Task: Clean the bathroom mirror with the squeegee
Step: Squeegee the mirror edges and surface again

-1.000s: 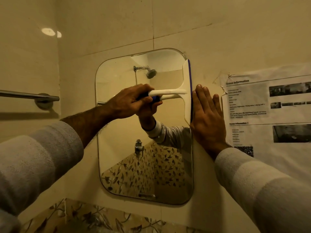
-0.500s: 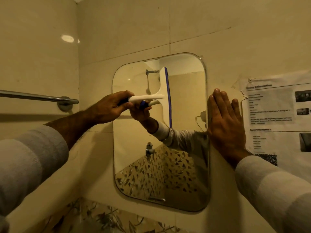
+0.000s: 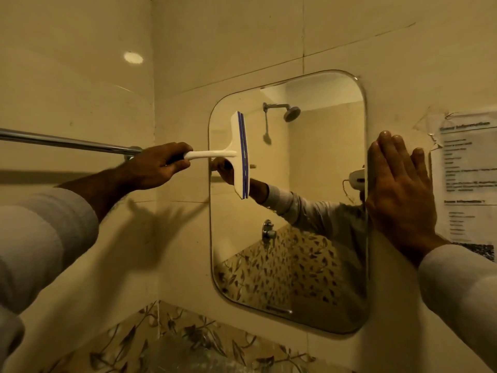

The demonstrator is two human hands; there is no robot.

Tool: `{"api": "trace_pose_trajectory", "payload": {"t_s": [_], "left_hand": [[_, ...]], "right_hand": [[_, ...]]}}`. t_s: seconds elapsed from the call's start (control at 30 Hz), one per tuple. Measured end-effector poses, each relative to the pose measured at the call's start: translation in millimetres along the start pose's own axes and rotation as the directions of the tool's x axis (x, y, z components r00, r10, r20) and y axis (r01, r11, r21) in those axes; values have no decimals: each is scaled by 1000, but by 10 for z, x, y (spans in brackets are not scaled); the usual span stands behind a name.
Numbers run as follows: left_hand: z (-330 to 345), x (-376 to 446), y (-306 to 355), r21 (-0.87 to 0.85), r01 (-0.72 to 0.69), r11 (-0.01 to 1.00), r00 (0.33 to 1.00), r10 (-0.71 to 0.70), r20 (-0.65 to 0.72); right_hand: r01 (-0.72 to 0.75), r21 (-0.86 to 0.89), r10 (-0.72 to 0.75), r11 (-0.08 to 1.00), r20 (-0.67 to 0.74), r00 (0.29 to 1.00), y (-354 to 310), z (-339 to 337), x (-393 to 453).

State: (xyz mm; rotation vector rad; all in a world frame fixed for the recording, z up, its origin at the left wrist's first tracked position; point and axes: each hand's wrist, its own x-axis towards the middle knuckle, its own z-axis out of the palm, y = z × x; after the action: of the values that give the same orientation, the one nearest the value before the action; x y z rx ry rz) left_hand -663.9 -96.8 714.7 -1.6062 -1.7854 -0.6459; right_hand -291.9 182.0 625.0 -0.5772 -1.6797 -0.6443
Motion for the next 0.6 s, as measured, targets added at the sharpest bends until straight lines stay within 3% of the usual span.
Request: {"api": "trace_pose_trajectory", "payload": {"t_s": [0.6], "left_hand": [[-103, -210, -370, 187, 9, 982, 1000, -7, -11]], "right_hand": [[-2, 7, 2, 1000, 41, 999, 8, -19, 5]]}}
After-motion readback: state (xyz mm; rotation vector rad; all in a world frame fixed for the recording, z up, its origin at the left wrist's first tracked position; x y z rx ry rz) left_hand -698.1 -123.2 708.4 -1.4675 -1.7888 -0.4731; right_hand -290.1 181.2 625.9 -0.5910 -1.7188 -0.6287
